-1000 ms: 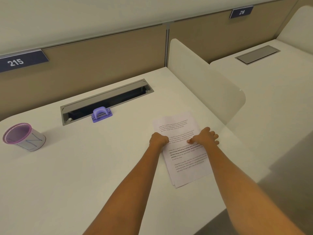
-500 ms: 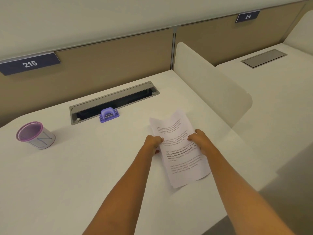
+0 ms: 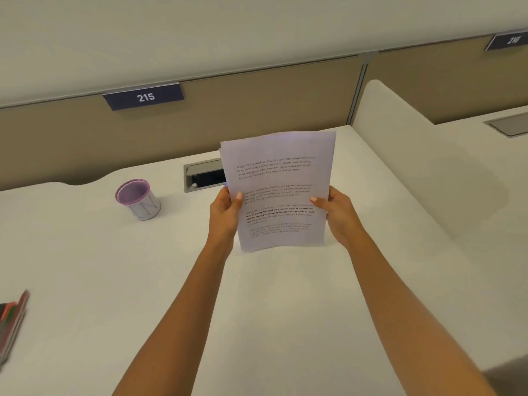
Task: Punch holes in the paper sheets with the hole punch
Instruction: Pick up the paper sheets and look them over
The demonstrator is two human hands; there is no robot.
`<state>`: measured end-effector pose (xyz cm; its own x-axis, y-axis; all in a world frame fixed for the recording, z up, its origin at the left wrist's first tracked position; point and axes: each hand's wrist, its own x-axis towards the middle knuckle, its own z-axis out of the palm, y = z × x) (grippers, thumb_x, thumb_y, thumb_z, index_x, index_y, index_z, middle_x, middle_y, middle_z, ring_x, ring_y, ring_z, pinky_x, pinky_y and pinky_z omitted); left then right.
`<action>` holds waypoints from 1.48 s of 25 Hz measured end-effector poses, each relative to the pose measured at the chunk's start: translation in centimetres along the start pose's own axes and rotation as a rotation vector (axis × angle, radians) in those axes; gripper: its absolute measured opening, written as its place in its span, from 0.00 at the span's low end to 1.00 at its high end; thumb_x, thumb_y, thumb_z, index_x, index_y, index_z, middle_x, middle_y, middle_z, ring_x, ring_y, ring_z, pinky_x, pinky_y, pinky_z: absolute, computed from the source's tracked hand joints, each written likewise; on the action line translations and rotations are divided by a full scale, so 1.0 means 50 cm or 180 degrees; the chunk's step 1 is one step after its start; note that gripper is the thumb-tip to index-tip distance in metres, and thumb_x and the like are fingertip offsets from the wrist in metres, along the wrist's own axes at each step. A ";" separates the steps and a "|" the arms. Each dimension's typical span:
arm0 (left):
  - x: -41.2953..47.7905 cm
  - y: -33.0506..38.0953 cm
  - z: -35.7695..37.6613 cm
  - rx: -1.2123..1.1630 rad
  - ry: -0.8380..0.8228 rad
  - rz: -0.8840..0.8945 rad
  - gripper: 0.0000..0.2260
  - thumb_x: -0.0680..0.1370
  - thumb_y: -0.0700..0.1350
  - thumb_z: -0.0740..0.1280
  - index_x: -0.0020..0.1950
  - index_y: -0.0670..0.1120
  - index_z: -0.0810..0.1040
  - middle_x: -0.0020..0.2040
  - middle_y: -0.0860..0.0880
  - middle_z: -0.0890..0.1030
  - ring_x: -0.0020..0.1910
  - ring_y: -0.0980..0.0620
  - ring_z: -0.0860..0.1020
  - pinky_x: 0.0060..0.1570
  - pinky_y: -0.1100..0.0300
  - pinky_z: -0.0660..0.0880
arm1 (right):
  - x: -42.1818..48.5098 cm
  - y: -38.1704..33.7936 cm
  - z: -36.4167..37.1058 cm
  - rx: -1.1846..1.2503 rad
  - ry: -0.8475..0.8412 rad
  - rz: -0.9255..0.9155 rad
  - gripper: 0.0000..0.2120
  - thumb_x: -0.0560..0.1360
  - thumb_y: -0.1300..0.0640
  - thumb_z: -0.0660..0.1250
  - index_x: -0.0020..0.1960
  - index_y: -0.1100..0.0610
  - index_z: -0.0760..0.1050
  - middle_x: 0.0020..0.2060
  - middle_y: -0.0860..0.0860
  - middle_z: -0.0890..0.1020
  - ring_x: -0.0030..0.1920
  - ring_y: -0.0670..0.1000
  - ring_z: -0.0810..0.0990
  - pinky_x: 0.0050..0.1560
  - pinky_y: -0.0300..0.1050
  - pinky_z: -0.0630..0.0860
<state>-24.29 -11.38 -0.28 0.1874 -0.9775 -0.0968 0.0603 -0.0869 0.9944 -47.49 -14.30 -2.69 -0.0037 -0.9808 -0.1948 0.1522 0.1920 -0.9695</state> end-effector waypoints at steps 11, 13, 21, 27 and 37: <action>-0.043 -0.050 -0.089 0.0212 -0.0043 0.0062 0.13 0.81 0.40 0.61 0.64 0.46 0.77 0.55 0.49 0.82 0.50 0.56 0.82 0.46 0.63 0.81 | -0.007 0.046 0.069 -0.0308 -0.0364 -0.0038 0.19 0.75 0.67 0.65 0.66 0.60 0.74 0.59 0.56 0.82 0.57 0.57 0.81 0.61 0.55 0.77; -0.033 -0.046 -0.088 0.0234 0.0150 0.0082 0.12 0.81 0.40 0.61 0.61 0.47 0.79 0.54 0.48 0.83 0.51 0.51 0.83 0.51 0.54 0.81 | -0.009 0.030 0.074 -0.0365 -0.0395 -0.0081 0.18 0.76 0.66 0.65 0.66 0.59 0.74 0.58 0.54 0.83 0.57 0.56 0.82 0.59 0.54 0.78; -0.003 0.007 -0.104 -0.0985 0.0561 -0.0235 0.11 0.81 0.39 0.61 0.61 0.45 0.78 0.52 0.47 0.83 0.49 0.48 0.81 0.45 0.55 0.79 | -0.006 -0.022 0.039 -0.0736 -0.0108 -0.0050 0.20 0.73 0.55 0.71 0.64 0.56 0.73 0.55 0.52 0.82 0.55 0.55 0.80 0.58 0.53 0.75; 0.005 -0.007 -0.081 -0.2296 0.0828 -0.0828 0.13 0.81 0.37 0.59 0.65 0.44 0.74 0.52 0.47 0.81 0.53 0.47 0.79 0.54 0.52 0.76 | -0.054 0.024 0.126 0.0551 -0.0560 0.0221 0.08 0.76 0.58 0.67 0.55 0.53 0.79 0.53 0.50 0.84 0.53 0.52 0.81 0.59 0.53 0.74; 0.020 -0.021 -0.211 -0.1130 0.0718 -0.0454 0.08 0.78 0.38 0.65 0.57 0.43 0.75 0.51 0.46 0.80 0.47 0.50 0.79 0.61 0.49 0.74 | -0.049 -0.014 0.104 0.0499 -0.0239 -0.0018 0.11 0.77 0.66 0.63 0.53 0.54 0.79 0.48 0.48 0.86 0.49 0.49 0.84 0.54 0.51 0.79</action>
<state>-13.80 -10.23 -1.88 0.3596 -0.8907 -0.2781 0.4266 -0.1081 0.8979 -42.46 -12.22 -0.76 0.0681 -0.9827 -0.1722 0.3046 0.1848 -0.9344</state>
